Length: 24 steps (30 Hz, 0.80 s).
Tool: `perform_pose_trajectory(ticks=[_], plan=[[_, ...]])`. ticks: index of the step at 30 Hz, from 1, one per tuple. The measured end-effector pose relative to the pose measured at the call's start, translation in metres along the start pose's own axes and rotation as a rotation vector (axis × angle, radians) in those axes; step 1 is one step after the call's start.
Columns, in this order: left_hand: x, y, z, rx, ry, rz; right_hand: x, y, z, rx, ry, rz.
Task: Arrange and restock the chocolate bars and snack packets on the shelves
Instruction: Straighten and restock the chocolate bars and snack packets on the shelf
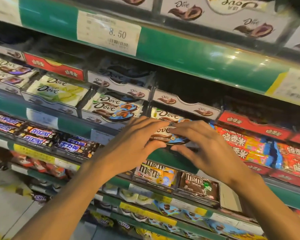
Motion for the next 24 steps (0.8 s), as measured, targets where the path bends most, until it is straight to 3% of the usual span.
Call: perform_pose_trajectory(ticks=[3, 6, 10, 15, 18, 24], plan=[[-0.012, 0.004, -0.002, 0.083, 0.079, 0.086, 0.007, 0.001, 0.006, 0.036, -0.053, 0.012], [-0.034, 0.008, 0.003, 0.191, 0.167, 0.020, 0.017, 0.007, 0.015, 0.132, -0.178, 0.001], [-0.045, 0.004, 0.008, 0.277, 0.127, -0.116, 0.024, 0.004, 0.018, 0.164, -0.303, 0.062], [-0.044, 0.003, 0.009, 0.388, 0.057, -0.124, 0.026, -0.004, 0.009, 0.164, -0.407, 0.198], [-0.045, 0.004, 0.009, 0.402, 0.055, -0.110, 0.019, -0.008, 0.006, 0.121, -0.425, 0.322], [-0.046, 0.003, 0.008, 0.386, 0.077, -0.102, -0.005, -0.030, 0.008, -0.089, -0.458, 0.325]])
Point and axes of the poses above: each hand's wrist, its own z-axis away from the middle knuckle, its own y-axis out of the back of the hand, x = y × z, the point moved 8 cm from there along -z, towards the middle knuckle, and after that the axes turned 12 degrees about y, right-handed, at the moved point
